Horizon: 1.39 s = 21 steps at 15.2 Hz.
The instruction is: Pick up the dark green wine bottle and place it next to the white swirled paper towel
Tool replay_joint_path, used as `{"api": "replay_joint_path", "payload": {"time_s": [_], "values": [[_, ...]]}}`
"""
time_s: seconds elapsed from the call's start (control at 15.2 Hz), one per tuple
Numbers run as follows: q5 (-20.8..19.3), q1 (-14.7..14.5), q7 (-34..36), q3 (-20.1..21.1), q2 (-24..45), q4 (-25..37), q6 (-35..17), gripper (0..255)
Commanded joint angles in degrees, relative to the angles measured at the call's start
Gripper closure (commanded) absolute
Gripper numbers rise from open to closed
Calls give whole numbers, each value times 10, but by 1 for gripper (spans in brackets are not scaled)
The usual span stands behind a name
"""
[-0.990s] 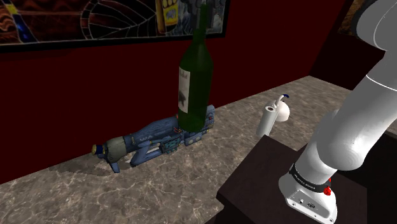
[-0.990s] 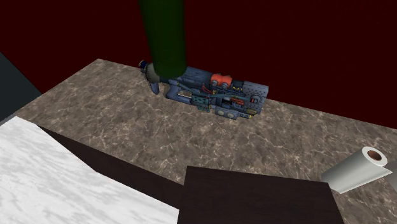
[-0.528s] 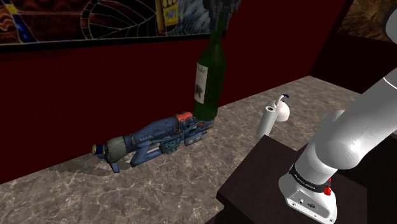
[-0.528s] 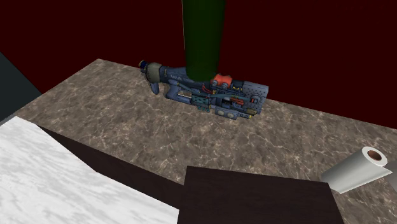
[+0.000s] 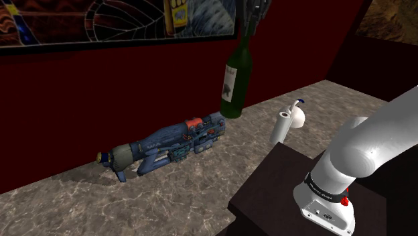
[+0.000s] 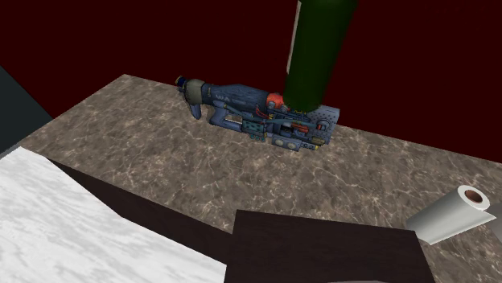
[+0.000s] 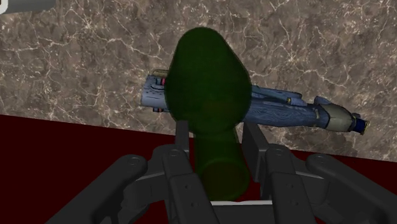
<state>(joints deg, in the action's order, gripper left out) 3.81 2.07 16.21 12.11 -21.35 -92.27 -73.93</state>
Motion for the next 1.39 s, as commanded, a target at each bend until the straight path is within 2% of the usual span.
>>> {"api": "replay_joint_path", "payload": {"time_s": [0.0,0.66,1.32], "values": [[-5,7,-30,-20,-6,-15,-8,255],[-39,47,-175,-123,-1,-52,-47,255],[-57,88,-314,-221,66,-21,-84,255]]}}
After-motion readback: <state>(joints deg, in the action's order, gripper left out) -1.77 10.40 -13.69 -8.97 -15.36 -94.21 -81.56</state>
